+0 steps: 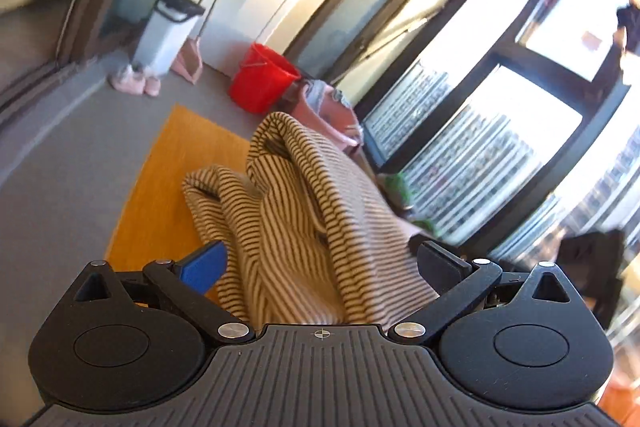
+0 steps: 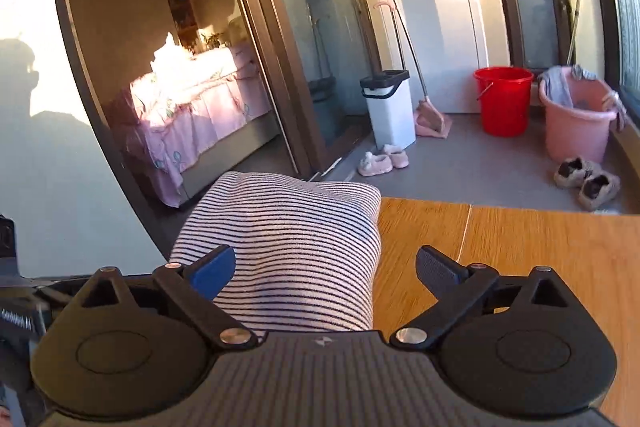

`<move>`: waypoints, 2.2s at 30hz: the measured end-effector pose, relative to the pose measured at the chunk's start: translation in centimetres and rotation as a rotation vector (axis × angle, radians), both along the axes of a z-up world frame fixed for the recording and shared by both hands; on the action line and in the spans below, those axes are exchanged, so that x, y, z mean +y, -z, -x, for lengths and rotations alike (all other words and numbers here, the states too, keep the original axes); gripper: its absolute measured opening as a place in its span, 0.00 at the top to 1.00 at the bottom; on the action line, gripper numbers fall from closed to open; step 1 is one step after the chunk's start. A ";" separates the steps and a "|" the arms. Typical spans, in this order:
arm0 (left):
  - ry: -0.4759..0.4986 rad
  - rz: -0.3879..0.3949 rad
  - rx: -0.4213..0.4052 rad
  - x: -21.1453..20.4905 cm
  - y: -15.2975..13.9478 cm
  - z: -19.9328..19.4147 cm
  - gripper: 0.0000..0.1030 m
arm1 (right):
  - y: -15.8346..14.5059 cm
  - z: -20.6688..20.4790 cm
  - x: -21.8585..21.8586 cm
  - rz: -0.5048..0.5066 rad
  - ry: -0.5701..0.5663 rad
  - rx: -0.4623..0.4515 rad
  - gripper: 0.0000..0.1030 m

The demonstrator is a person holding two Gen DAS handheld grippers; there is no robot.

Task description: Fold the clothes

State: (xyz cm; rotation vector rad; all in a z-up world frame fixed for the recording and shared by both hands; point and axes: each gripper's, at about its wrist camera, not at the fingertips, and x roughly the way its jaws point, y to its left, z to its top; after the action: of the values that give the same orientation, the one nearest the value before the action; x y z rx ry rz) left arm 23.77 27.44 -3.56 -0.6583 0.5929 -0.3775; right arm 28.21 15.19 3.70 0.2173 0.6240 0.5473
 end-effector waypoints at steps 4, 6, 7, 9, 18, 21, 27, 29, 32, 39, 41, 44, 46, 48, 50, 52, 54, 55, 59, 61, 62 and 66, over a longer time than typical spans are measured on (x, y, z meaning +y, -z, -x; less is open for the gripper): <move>0.047 -0.084 0.025 -1.6 0.0 -2.3 0.01 | 2.1 0.0 0.3 0.020 -0.013 0.048 0.07; 0.064 -0.160 0.027 -2.8 0.1 -3.0 0.05 | 3.1 -0.1 0.3 -0.028 -0.037 0.100 0.07; 0.069 -0.181 0.030 -3.1 0.1 -3.2 0.12 | 3.5 -0.1 0.2 -0.055 -0.041 0.122 0.07; 0.069 -0.199 0.035 -3.3 0.1 -3.3 0.25 | 3.8 0.2 0.2 -0.076 -0.054 0.124 0.15; 0.061 -0.191 0.043 -2.2 0.9 -1.2 0.58 | 0.1 1.3 0.0 -0.016 -0.099 -0.001 0.48; 0.058 -0.185 0.046 -1.8 1.2 -0.5 0.57 | 0.4 2.7 3.0 0.184 -0.137 -0.062 0.46; 0.076 -0.184 -0.015 -2.3 -0.5 -0.2 0.51 | 0.8 5.4 6.6 0.340 -0.119 -0.140 0.38; 0.085 -0.185 -0.045 -2.6 -1.4 -0.2 0.52 | 0.7 5.8 6.9 0.344 -0.111 -0.137 0.38; 0.099 -0.186 -0.089 -3.2 -2.7 -0.3 0.43 | 0.6 6.4 7.5 0.364 -0.104 -0.152 0.37; 0.105 -0.177 -0.069 -3.0 -0.6 -1.7 0.38 | -0.1 7.7 7.9 0.373 -0.161 -0.188 0.33; 0.103 -0.164 -0.068 -2.3 -0.5 -1.6 0.46 | -1.0 8.1 6.8 0.334 -0.220 -0.193 0.24; 0.105 -0.164 -0.071 -1.6 -0.4 -1.3 0.47 | -2.9 7.7 4.1 0.219 -0.239 -0.183 0.21; 0.106 -0.169 -0.076 -1.5 -0.4 -1.1 0.47 | -4.0 6.9 2.6 0.145 -0.201 -0.172 0.22; 0.106 -0.162 -0.080 -1.3 -0.2 -0.9 0.47 | -4.5 5.6 1.8 0.113 -0.121 -0.159 0.42; 0.107 -0.158 -0.082 -1.2 -0.1 -0.8 0.47 | -4.3 3.9 1.6 0.101 -0.046 -0.145 0.46; 0.110 -0.157 -0.083 -1.0 -0.1 -0.8 0.47 | -3.5 2.1 2.1 0.074 -0.023 -0.126 0.46; 0.110 -0.157 -0.084 -0.7 0.1 -0.6 0.48 | -2.4 0.6 2.8 0.069 -0.020 -0.096 0.46; 0.106 -0.166 -0.082 -0.5 0.2 -0.6 0.51 | -1.5 0.2 3.6 0.100 -0.029 -0.070 0.46; 0.102 -0.158 -0.092 0.1 0.7 -0.1 0.54 | 0.3 -0.1 5.0 0.168 -0.048 -0.031 0.44; 0.094 -0.152 -0.094 0.2 0.7 0.1 0.54 | 0.0 0.2 5.2 0.190 -0.056 -0.037 0.44; 0.087 -0.154 -0.095 0.1 0.6 0.2 0.54 | -0.6 0.5 5.2 0.200 -0.058 -0.050 0.44; 0.070 -0.146 -0.107 0.3 0.8 0.7 0.54 | -1.7 2.7 4.7 0.189 -0.091 -0.081 0.39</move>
State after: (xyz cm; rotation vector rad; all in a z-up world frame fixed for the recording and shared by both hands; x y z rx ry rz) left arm 23.10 27.74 -4.33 -0.4755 0.5371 -0.4278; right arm 25.49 19.88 5.39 -0.0119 0.6046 0.5783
